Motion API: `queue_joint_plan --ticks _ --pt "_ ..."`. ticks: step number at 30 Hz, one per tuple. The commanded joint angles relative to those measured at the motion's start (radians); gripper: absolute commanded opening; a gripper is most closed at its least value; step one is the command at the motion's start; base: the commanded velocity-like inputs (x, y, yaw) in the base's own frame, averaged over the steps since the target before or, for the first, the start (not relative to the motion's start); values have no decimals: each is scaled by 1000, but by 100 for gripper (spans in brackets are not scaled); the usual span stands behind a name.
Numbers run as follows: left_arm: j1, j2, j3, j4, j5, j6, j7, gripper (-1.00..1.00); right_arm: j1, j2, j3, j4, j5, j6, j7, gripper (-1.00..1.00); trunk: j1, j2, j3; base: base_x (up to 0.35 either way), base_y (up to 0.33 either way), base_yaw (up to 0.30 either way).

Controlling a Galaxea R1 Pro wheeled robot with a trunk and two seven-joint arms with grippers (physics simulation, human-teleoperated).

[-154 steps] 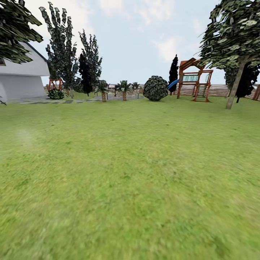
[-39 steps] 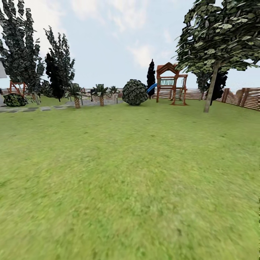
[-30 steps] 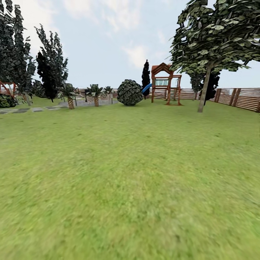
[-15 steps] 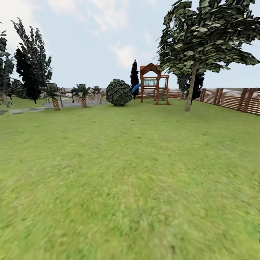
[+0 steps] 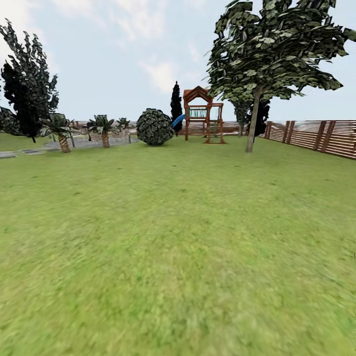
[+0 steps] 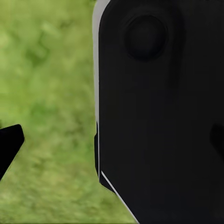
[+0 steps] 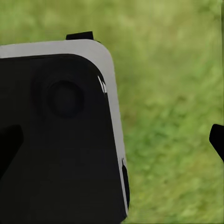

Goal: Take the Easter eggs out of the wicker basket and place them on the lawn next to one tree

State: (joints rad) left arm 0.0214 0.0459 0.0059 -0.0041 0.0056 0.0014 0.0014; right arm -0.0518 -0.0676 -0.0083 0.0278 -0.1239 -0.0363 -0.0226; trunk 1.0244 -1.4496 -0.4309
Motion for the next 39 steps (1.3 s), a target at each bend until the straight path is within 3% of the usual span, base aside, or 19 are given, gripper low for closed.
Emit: queue_joint_plan --ticks 1,13,39 --pt "0 0 0 0 1 0 0 100 -2 0 0 3 -9 -4 0 100 1 0 -1 322 0 -262" --pt "0 0 0 0 1 0 0 100 -1 0 0 3 -9 -5 0 100 1 0 -1 322 0 -264" --pt "0 2 1 -2 1 0 0 100 -2 0 1 3 -10 -7 1 100 1 0 -1 322 0 -7"
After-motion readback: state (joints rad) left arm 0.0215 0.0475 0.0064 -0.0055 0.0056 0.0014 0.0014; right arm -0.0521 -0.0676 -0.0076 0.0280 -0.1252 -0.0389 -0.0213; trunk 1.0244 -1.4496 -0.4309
